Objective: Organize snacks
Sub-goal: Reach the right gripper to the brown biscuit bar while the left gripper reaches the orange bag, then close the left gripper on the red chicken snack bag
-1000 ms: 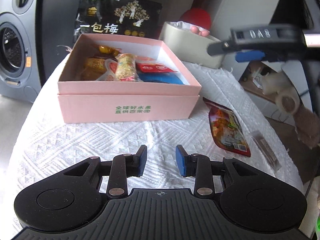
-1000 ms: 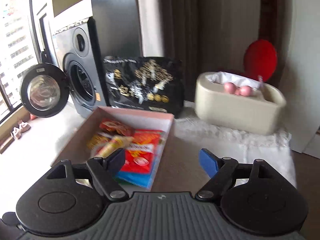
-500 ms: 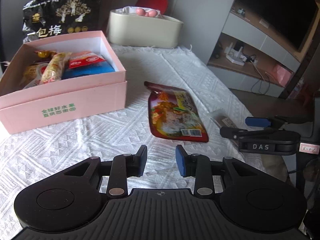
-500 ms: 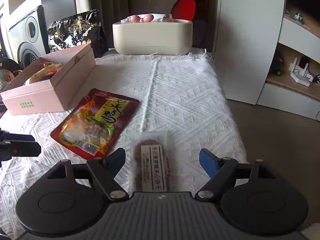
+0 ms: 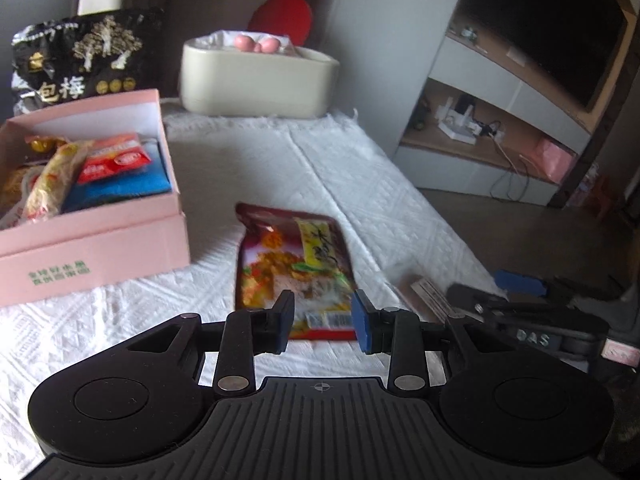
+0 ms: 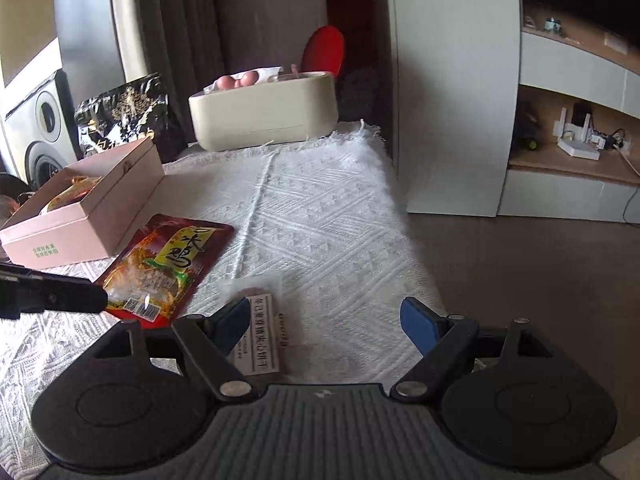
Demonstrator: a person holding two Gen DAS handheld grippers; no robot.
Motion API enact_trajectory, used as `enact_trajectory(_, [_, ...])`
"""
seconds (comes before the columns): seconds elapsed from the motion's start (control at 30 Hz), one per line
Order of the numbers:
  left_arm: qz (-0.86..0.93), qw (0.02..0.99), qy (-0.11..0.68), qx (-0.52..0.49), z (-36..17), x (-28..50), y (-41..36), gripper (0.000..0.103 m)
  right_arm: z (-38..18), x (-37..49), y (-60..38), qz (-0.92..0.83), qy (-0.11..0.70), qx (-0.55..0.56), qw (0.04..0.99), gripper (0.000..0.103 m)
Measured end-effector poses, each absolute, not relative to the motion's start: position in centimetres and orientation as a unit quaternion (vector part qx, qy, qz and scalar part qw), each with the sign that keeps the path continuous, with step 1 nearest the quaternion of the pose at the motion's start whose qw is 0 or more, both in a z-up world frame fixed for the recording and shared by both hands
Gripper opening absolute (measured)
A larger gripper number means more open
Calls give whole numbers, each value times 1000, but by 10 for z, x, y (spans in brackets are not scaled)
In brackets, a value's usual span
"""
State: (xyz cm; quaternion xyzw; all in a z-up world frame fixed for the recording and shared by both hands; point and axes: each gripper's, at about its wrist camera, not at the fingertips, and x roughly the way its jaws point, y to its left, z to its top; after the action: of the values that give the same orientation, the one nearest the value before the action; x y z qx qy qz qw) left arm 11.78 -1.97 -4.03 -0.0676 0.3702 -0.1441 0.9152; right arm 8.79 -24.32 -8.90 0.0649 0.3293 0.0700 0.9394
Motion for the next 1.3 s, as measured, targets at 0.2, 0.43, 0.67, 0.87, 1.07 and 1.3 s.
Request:
enact_trajectory(0.2, [-91,922,365,-97,-46,142,4,35,-72,95,-231,136,309,90,937,78])
enact_trajectory(0.43, [-108,909,380,-135,-62,150,19,35,-72,156,-185,161,353,65,919,36])
enact_trajectory(0.67, [-153,886,394,-191,-78,150,39,31,-84,149,-162,185,366,44,911,34])
enact_trajectory(0.87, [-184,874,408,-191,-73,125,50,31,-80,129,-144,233,373,32,898,34])
enact_trajectory(1.07, [-198,866,430,-160,-71,81,59,29,-74,95,-118,303,381,11,873,34])
enact_trajectory(1.3, [-134,895,389,-172,-55,77,88,29,-63,74,-105,339,367,-12,866,35])
